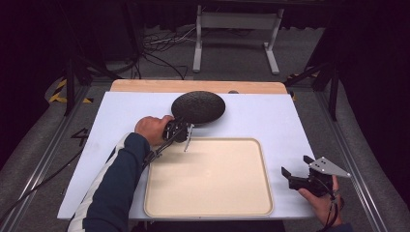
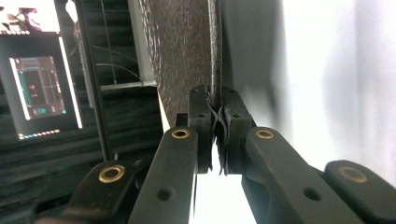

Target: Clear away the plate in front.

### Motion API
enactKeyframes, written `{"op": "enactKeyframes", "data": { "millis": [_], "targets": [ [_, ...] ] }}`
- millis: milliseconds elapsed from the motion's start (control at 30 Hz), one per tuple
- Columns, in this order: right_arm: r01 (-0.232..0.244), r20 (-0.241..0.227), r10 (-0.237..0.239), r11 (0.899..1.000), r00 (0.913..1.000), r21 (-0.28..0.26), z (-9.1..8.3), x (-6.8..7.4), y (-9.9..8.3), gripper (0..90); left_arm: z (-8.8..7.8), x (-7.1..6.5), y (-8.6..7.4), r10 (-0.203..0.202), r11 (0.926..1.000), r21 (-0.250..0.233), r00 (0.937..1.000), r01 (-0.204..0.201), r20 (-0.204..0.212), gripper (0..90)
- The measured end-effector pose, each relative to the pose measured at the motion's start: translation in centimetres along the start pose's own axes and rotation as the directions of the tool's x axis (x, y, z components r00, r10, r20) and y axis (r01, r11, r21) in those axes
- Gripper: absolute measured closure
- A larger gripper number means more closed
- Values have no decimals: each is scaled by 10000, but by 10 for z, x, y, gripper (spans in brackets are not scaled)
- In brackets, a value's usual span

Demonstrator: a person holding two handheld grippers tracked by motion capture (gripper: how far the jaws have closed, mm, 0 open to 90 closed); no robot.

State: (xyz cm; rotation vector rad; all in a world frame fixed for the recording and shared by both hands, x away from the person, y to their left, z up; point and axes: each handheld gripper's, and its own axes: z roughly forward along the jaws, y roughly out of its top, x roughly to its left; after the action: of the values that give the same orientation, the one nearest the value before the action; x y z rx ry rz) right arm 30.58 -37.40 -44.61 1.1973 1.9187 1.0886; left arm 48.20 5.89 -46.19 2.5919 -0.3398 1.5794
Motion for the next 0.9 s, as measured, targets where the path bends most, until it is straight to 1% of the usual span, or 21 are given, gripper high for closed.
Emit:
{"op": "enactKeyframes", "data": {
  "millis": [33,67,100,133,233,300,367,433,467,533,567,700,733,767,867,900],
  "targets": [
    [-15,-7,15,10000,10000,0,0,0,0,64,0,-1,1,-106,9999,-53,9999,105,-90,857],
    [-13,-6,13,10000,10000,13,0,0,0,64,-1,1,2,-73,10000,28,9999,73,-98,855],
    [-13,2,13,10000,10000,33,0,0,0,64,-1,1,3,-160,9999,51,9999,160,-60,855],
    [-2,-15,2,10000,10000,22,0,0,-1,64,-2,1,4,-141,9999,75,9998,142,-164,853],
    [-1,-21,1,10000,10000,28,0,0,0,64,-3,0,6,37,9998,188,9997,-33,-226,850],
    [-12,-24,12,10000,10000,23,0,0,0,64,-6,1,8,-102,9999,60,9997,104,-226,846],
    [-3,-4,3,10000,10000,9,0,0,0,65,-8,0,10,-24,9999,153,9992,30,-392,844],
    [-27,-8,27,10000,10000,10,-1,0,1,65,-10,1,12,-44,9997,222,9995,51,-306,849],
    [-30,-9,30,10000,10000,12,-1,0,1,65,-10,1,13,-56,9998,211,9991,65,-420,853],
    [-30,-9,30,10000,10000,28,-1,1,1,65,-12,2,13,-56,9995,317,9994,67,-334,858],
    [-26,4,26,10000,10000,22,-1,1,1,65,-13,3,13,-91,9995,308,9990,104,-447,860],
    [-30,18,30,10000,10000,-19,-2,1,1,65,-19,8,14,-90,9992,385,9980,115,-628,862],
    [-49,31,49,10000,10000,-42,-3,0,2,65,-22,11,14,-237,9990,357,9975,261,-664,862],
    [-49,31,49,10000,10000,-42,-3,0,2,65,-22,11,14,-237,9990,357,9975,261,-664,861],
    [-47,50,48,10000,10000,-76,-3,1,2,65,-31,15,14,-376,9987,305,9965,399,-747,861],
    [-32,31,33,10000,10000,-90,-3,1,2,66,-34,16,14,-363,9989,267,9959,386,-825,860]
  ]
}}
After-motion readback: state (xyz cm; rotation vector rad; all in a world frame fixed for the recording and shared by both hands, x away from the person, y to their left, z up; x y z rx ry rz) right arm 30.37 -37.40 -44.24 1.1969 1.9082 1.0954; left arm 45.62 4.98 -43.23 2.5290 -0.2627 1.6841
